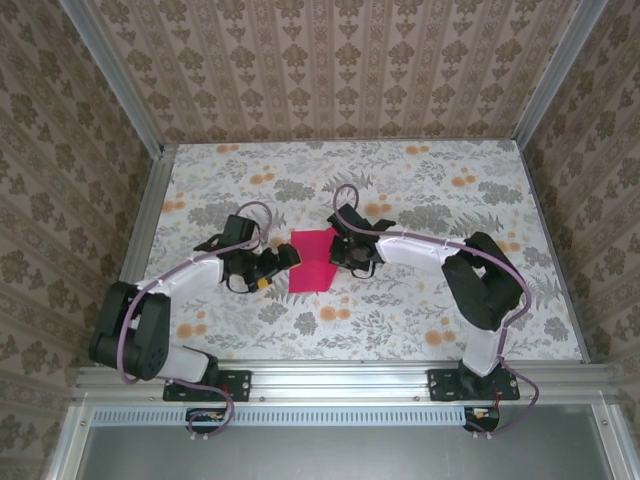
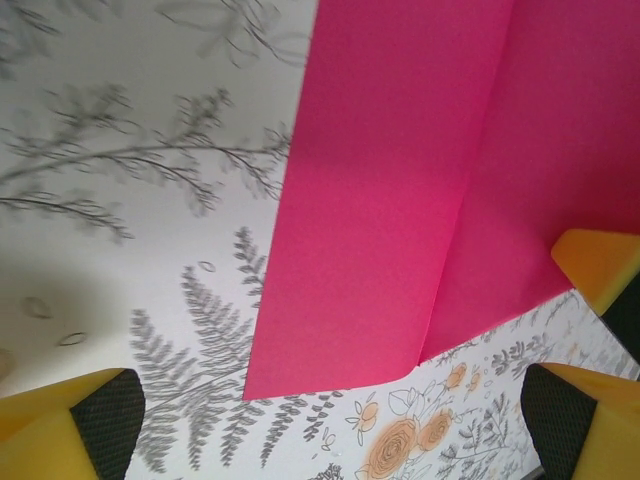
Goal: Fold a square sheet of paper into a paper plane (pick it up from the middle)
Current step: Move the paper to the center of the table.
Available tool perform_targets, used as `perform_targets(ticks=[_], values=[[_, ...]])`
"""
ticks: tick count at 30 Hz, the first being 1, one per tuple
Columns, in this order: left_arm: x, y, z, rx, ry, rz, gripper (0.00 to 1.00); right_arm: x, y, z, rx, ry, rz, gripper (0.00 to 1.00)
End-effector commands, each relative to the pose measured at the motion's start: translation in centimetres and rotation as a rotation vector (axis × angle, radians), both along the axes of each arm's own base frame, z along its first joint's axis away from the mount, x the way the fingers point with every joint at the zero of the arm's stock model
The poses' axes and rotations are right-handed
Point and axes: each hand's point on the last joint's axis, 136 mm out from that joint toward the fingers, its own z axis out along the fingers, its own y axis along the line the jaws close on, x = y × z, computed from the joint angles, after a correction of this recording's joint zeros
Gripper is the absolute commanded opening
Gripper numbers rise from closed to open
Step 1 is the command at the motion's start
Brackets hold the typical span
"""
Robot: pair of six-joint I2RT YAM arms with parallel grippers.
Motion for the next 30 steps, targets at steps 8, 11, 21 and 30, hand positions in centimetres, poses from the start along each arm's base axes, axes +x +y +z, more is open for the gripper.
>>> perform_targets(ticks=[8,11,21,30], values=[[-2.4,-4.5,0.1,-0.067,0.022,-0.056,1.0,-0.7,-1.8,0.0,0.197,-0.008,-0.042,0.24],[-3.2,-4.9,-0.4,-0.061,0.037,-0.054,0.99,-1.1,-2.7,-0.6,0.183,0.003,-0.052,0.27],[-4.7,-5.0,-1.3,-0.03,0.098,-0.041,0.96,-1.9,-4.6,-2.2,0.114,0.049,-0.088,0.27],[-4.2,-6.4,-2.1,-0.022,0.155,-0.046,0.96,-2.1,-4.7,-2.8,0.111,0.063,-0.095,0.27]])
